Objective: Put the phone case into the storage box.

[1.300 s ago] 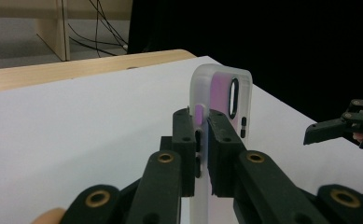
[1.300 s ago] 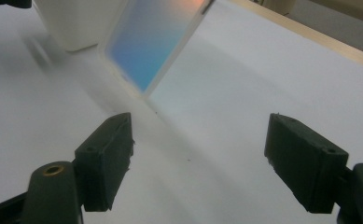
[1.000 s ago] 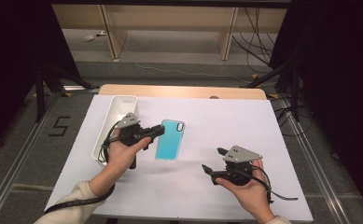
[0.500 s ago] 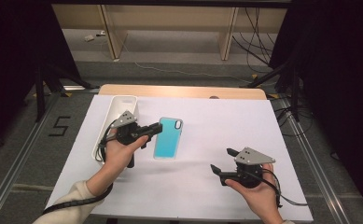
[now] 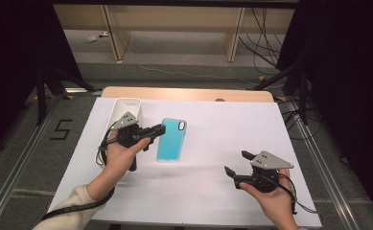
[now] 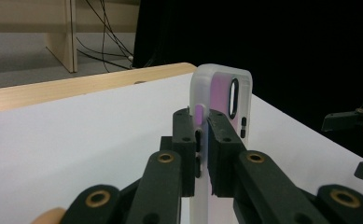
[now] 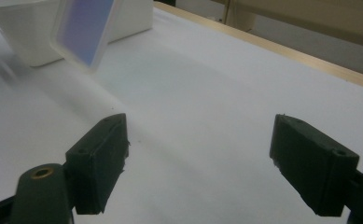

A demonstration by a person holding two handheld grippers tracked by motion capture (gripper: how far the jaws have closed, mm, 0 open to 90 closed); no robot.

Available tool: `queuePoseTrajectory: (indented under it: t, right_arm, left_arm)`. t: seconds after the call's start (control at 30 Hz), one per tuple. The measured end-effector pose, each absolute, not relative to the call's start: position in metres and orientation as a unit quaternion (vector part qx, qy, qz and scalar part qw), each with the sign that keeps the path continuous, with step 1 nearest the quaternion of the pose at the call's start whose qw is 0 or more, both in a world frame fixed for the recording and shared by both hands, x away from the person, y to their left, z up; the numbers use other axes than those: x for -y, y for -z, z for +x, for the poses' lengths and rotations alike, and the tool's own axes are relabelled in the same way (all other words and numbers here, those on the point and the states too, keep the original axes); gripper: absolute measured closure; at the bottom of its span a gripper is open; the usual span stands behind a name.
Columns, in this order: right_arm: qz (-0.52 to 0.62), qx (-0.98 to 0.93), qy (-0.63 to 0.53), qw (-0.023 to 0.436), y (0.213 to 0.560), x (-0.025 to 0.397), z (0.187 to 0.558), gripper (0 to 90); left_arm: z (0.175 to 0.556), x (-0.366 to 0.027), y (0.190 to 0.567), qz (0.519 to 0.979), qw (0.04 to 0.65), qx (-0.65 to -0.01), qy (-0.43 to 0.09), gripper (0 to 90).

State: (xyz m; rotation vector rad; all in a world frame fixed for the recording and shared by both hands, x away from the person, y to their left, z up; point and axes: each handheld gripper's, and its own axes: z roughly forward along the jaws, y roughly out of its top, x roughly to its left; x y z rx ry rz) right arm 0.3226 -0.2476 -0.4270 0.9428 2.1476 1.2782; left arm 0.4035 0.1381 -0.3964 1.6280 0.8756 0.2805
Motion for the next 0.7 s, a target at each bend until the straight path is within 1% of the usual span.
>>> queuePoseTrajectory:
  t: [0.23, 0.27, 0.33, 0.53, 0.6, 0.7]
  right_arm:
    - [0.349, -0.774, -0.467, 0.246, 0.428, 0.253, 0.328, 20.7]
    - [0.355, -0.777, -0.464, 0.236, 0.427, 0.254, 0.328, 20.7]
    - [0.352, -0.771, -0.468, 0.249, 0.428, 0.255, 0.33, 20.6]
    - [0.367, -0.767, -0.467, 0.244, 0.429, 0.257, 0.331, 20.4]
    - [0.364, -0.765, -0.466, 0.254, 0.43, 0.258, 0.332, 20.4]
    - [0.371, -0.767, -0.463, 0.246, 0.43, 0.259, 0.331, 20.5]
  left_arm:
    - [0.404, -0.141, 0.394, 0.698, 0.595, -0.38, -0.122, 82.6]
    - [0.404, -0.142, 0.393, 0.699, 0.595, -0.376, -0.126, 82.6]
    - [0.404, -0.143, 0.392, 0.698, 0.596, -0.375, -0.127, 82.6]
    - [0.405, -0.147, 0.389, 0.694, 0.598, -0.377, -0.134, 82.5]
    - [0.406, -0.149, 0.387, 0.694, 0.598, -0.376, -0.137, 82.5]
    - [0.406, -0.152, 0.385, 0.69, 0.601, -0.38, -0.138, 82.6]
